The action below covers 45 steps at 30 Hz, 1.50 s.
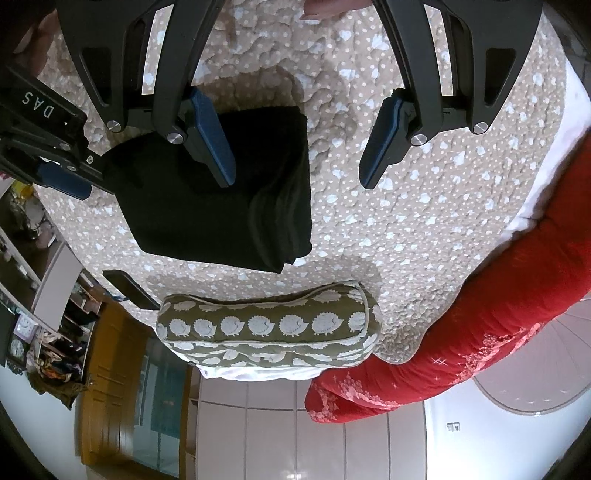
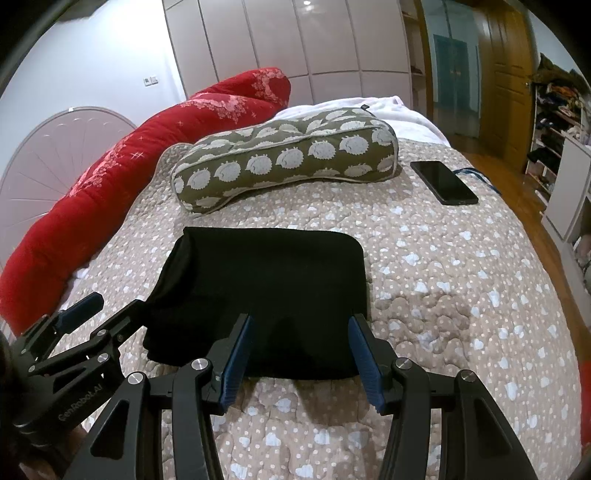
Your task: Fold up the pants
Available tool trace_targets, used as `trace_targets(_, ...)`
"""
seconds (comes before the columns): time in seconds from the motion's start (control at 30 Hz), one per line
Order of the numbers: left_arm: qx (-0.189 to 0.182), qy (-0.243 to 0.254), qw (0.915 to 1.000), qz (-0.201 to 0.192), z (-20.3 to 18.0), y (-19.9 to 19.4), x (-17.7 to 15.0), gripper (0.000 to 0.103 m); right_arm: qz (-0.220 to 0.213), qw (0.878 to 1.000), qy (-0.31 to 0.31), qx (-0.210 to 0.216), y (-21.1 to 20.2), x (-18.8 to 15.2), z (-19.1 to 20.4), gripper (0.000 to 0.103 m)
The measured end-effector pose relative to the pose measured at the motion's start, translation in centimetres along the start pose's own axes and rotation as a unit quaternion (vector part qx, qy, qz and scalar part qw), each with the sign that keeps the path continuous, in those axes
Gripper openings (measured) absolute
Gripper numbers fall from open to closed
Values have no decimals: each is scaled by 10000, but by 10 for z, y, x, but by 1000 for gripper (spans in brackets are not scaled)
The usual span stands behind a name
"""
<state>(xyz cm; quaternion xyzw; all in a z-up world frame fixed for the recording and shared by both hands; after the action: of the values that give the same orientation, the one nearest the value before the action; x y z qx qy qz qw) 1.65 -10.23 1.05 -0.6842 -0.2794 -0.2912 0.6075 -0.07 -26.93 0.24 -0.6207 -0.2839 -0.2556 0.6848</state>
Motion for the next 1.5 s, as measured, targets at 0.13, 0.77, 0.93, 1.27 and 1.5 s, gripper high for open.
trace_targets(0.13, 19, 1, 10000, 2, 1, -2, -2, 70, -7, 10000, 5, 14, -1, -1, 1, 52)
trace_targets(0.77, 70, 16, 10000, 44, 6, -2, -5, 70, 85, 9999, -75, 52, 2, -4, 8, 52)
trace_targets(0.93, 82, 9, 10000, 43, 7, -2, -6, 70, 71, 9999, -72, 46, 2, -4, 7, 52)
trace_targets(1.27, 103, 20, 9999, 54, 7, -1, -8, 70, 91, 9999, -62, 58, 4, -5, 7, 52)
trace_targets(1.5, 110, 9, 9999, 67, 8, -1, -9, 70, 107, 9999, -66, 53, 5, -6, 7, 52)
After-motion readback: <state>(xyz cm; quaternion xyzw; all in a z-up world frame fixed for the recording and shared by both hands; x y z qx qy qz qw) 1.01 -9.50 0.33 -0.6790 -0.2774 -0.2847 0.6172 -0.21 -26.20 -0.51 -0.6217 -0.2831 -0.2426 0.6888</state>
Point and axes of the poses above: each gripper's, at about its wrist camera, not at the fingertips, and y roughly the way its jaws point, z to its left, x to its top, the point moved 1 cm from there along y, roughly the way its jaws point, and after that the axes turned 8 degrees about -y, right-handed, at the moved point
